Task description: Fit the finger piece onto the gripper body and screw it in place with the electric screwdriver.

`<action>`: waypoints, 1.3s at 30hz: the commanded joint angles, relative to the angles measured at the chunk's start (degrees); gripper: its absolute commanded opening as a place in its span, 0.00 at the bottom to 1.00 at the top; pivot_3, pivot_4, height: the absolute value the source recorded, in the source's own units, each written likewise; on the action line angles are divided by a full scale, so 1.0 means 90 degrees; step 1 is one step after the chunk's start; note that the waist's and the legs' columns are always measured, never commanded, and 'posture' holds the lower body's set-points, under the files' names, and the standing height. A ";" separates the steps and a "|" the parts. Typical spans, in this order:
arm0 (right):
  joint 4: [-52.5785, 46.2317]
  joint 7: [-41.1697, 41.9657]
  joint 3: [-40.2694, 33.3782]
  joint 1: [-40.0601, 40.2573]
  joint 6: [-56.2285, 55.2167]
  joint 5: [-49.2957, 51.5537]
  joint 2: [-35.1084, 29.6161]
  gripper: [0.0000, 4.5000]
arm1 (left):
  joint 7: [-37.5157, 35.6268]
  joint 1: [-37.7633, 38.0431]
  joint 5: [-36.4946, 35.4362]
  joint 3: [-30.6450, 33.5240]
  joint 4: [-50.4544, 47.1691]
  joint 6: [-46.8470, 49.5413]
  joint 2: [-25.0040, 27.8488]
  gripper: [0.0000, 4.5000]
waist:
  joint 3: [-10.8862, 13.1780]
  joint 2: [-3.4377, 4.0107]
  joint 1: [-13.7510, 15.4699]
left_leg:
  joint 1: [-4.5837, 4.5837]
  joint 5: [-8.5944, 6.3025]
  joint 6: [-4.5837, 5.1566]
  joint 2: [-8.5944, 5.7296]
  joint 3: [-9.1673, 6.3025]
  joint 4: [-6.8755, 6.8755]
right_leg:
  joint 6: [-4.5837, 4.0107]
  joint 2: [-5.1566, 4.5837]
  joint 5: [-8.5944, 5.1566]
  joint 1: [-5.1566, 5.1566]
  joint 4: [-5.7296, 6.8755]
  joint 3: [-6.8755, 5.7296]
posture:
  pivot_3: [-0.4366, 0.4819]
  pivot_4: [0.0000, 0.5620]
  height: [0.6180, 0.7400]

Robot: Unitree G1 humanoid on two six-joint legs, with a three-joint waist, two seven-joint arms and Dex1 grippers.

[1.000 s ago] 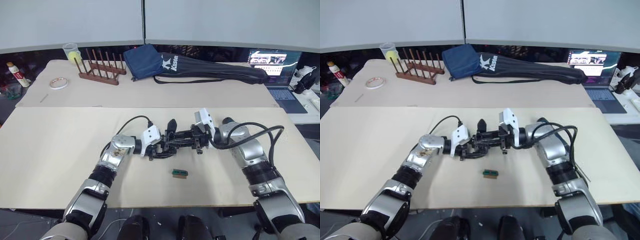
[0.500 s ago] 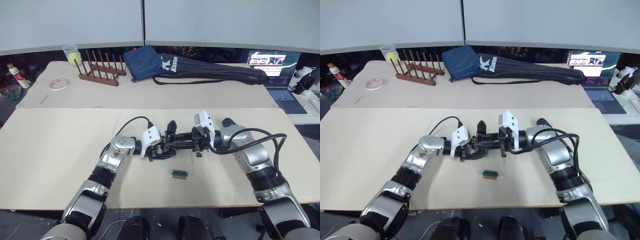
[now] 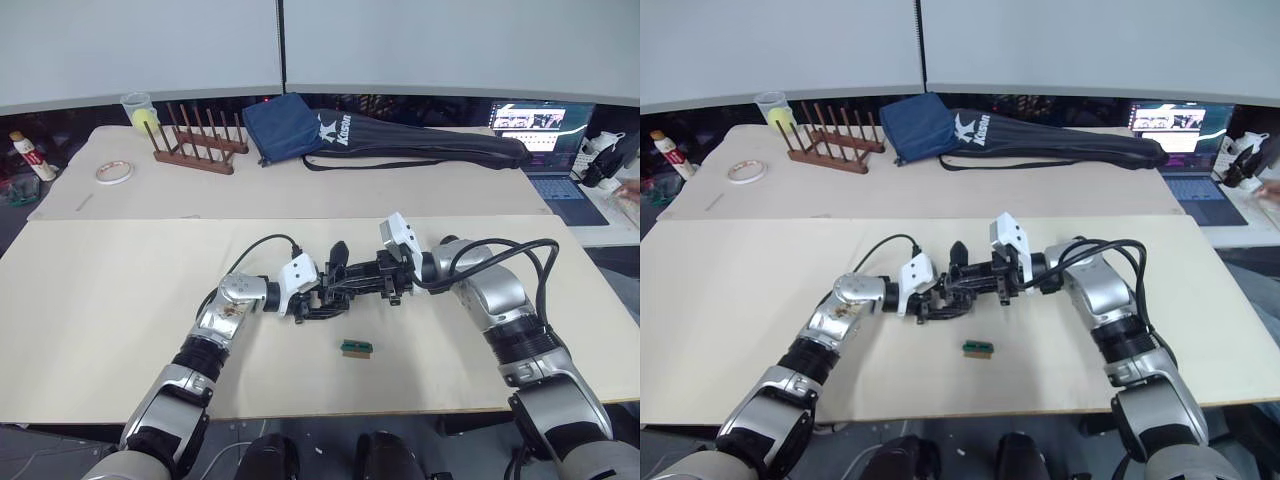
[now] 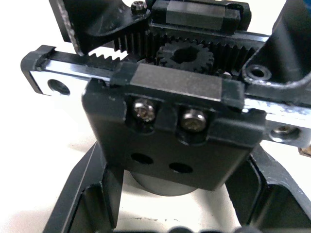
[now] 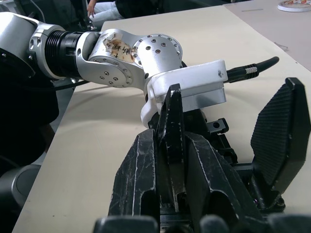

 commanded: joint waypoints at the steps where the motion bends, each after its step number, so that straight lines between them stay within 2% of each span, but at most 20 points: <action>1: 0.0277 -0.0180 0.0872 0.0790 0.0520 -0.1008 -0.0311 0.08 | -0.0129 -0.0053 -0.0190 0.0143 -0.0385 -0.0051 0.0056 0.52 | -0.0006 0.0002 0.0000 | 0.0000 0.0000 -0.0001 0.0001 0.0000 0.0000 | -0.0001 0.0000 -0.0001 0.0000 0.0000 0.0000 | 0.48 0.27 1.00; 19: 0.0132 -0.0211 0.0818 0.0683 0.0646 -0.0910 -0.0360 0.08 | -0.0139 -0.0095 -0.0177 0.0143 -0.0314 -0.0082 0.0059 0.52 | -0.0009 0.0006 0.0001 | 0.0000 -0.0019 0.0027 0.0003 0.0000 -0.0002 | -0.0005 0.0000 -0.0004 -0.0003 0.0000 0.0000 | 0.48 0.27 1.00; 30: -0.0603 -0.0656 0.0288 0.0676 0.0211 -0.0668 -0.0224 0.08 | -0.0100 -0.0058 -0.0164 0.0158 -0.0286 -0.0095 0.0075 0.52 | -0.0009 0.0006 0.0002 | -0.0001 -0.0020 0.0028 0.0003 0.0000 -0.0005 | -0.0006 -0.0001 -0.0004 -0.0007 -0.0001 0.0000 | 0.48 0.27 1.00; 32: -0.0903 -0.0732 0.0167 0.0696 0.0287 -0.0508 -0.0171 0.31 | -0.0098 -0.0068 -0.0161 0.0156 -0.0258 -0.0106 0.0066 0.52 | -0.0008 0.0005 0.0004 | -0.0001 -0.0020 0.0028 0.0003 -0.0001 -0.0006 | -0.0007 -0.0001 -0.0005 -0.0008 -0.0001 0.0000 | 0.48 0.27 1.00; 35: -0.1228 -0.0741 0.0081 0.0737 0.0311 -0.0474 -0.0167 0.52 | -0.0108 -0.0084 -0.0153 0.0158 -0.0223 -0.0122 0.0050 0.52 | 0.0015 0.0031 0.0003 | -0.0035 -0.0018 0.0025 0.0001 -0.0001 -0.0004 | -0.0006 -0.0005 -0.0004 -0.0035 0.0002 -0.0001 | 0.48 0.27 1.00; 39: -0.1400 -0.0790 -0.0077 0.0740 0.0282 -0.0442 -0.0192 0.52 | -0.0119 -0.0117 -0.0141 0.0148 -0.0160 -0.0150 0.0001 0.52 | 0.0019 0.0028 0.0012 | -0.0046 0.0001 -0.0004 -0.0002 0.0002 -0.0001 | -0.0001 -0.0002 -0.0001 -0.0043 0.0003 -0.0003 | 0.48 0.27 1.00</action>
